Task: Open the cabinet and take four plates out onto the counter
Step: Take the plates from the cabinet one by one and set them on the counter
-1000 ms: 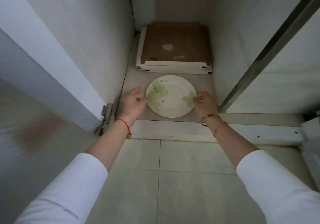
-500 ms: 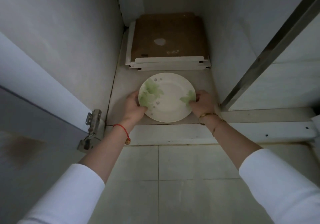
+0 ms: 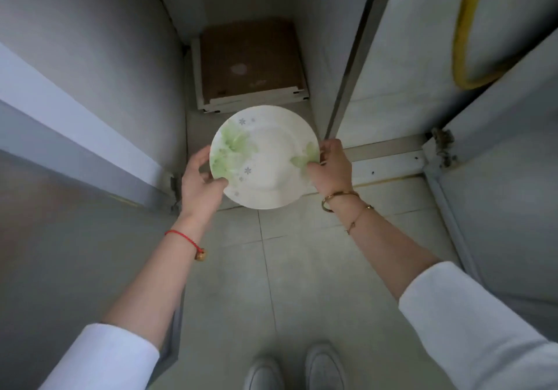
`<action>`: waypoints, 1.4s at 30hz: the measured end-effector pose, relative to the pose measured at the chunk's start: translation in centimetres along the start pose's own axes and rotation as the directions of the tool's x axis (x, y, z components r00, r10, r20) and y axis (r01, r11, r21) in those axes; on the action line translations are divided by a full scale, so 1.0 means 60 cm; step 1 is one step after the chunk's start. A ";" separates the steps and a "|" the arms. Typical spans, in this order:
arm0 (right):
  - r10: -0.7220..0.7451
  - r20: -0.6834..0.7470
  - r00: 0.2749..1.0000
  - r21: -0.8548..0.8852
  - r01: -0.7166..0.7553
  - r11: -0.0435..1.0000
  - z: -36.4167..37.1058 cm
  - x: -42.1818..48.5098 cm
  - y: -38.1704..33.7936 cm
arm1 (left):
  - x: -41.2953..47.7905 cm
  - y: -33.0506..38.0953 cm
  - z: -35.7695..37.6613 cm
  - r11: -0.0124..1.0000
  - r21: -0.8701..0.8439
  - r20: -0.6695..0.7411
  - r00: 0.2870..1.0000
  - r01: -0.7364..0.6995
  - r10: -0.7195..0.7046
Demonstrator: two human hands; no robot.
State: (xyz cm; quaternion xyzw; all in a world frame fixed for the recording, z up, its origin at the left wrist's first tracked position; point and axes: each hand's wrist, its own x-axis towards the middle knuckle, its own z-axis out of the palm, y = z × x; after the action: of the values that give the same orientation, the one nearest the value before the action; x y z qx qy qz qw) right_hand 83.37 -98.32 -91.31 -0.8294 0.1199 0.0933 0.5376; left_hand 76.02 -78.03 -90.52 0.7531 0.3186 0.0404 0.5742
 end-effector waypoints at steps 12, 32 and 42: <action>0.100 -0.181 0.978 0.043 -0.094 0.995 -0.331 -0.277 -0.281 | -0.323 0.357 -0.092 0.999 0.052 0.181 0.983 -0.009 -0.001; 0.341 -0.631 0.697 0.325 -0.162 0.932 -0.832 -0.610 -0.609 | -0.641 0.928 -0.024 0.952 -0.032 0.707 0.667 -0.303 0.236; 0.433 -0.756 0.491 0.347 -0.260 0.901 -1.059 -0.661 -0.533 | -0.773 1.014 0.210 0.882 0.012 0.880 0.424 -0.471 0.215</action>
State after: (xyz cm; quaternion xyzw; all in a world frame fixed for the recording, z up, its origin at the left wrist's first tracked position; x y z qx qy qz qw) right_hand 56.76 -139.93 -26.55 -0.6805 0.5277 -0.2061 0.4648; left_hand 70.93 -121.36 -26.44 0.7876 -0.1687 -0.2628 0.5311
